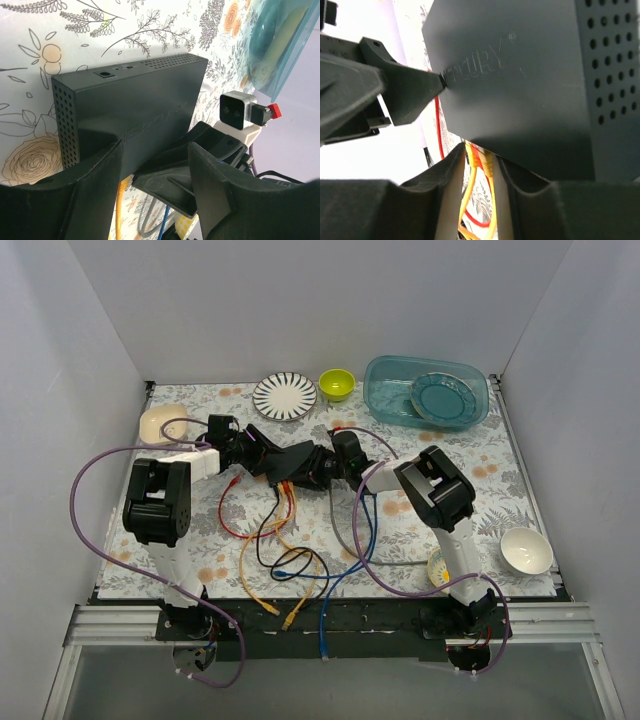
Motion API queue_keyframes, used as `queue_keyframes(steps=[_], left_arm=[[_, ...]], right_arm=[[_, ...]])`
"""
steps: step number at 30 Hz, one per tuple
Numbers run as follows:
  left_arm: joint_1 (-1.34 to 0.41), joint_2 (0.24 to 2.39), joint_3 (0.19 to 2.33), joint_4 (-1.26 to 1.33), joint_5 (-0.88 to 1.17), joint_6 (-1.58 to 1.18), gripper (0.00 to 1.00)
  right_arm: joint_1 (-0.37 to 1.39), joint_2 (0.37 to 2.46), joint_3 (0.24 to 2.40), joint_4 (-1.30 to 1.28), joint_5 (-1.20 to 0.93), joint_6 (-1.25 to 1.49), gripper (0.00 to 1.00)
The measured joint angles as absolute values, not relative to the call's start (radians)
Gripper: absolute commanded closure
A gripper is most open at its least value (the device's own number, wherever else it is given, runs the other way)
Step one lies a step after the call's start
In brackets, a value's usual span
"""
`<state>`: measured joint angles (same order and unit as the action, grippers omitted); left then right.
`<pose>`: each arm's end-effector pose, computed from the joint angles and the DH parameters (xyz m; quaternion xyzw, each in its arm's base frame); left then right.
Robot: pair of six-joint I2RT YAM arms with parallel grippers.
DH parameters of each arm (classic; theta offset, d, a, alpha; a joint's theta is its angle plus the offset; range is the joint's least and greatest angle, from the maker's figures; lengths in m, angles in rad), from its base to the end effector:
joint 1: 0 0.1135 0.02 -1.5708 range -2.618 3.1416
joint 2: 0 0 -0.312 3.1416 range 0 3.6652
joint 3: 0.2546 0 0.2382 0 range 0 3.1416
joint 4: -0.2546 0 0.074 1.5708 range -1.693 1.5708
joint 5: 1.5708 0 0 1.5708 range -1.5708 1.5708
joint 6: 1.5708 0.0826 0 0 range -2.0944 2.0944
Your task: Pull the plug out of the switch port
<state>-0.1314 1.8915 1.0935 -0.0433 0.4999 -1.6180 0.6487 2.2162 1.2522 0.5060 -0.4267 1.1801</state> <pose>0.4111 -0.0943 0.1772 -0.5476 0.7261 -0.4134 0.0443 0.3955 0.3427 0.1416 0.1100 0.8301 0.5186 0.1726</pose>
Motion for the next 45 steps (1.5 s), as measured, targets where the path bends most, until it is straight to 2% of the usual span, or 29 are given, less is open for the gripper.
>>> queue_keyframes(steps=[4,18,21,25,43,45], left_arm=[[-0.131,1.880,1.081,-0.046,0.496,-1.611,0.45],[-0.134,1.872,1.074,-0.061,0.511,-1.610,0.45],[-0.134,1.872,1.074,-0.064,0.514,-1.608,0.45],[-0.134,1.872,1.076,-0.070,0.517,-1.605,0.45],[-0.134,1.876,1.082,-0.078,0.524,-1.604,0.45],[-0.134,1.876,1.082,-0.078,0.524,-1.604,0.45]], right_arm=[[0.650,2.226,1.279,0.492,-0.413,1.179,0.59],[0.658,2.236,1.292,0.471,-0.408,1.169,0.78],[0.657,2.236,1.292,0.473,-0.412,1.157,0.69],[0.655,2.241,1.292,0.482,-0.425,1.147,0.66],[0.655,2.240,1.279,0.508,-0.434,1.066,0.72],[0.655,2.239,1.279,0.507,-0.436,1.056,0.76]])
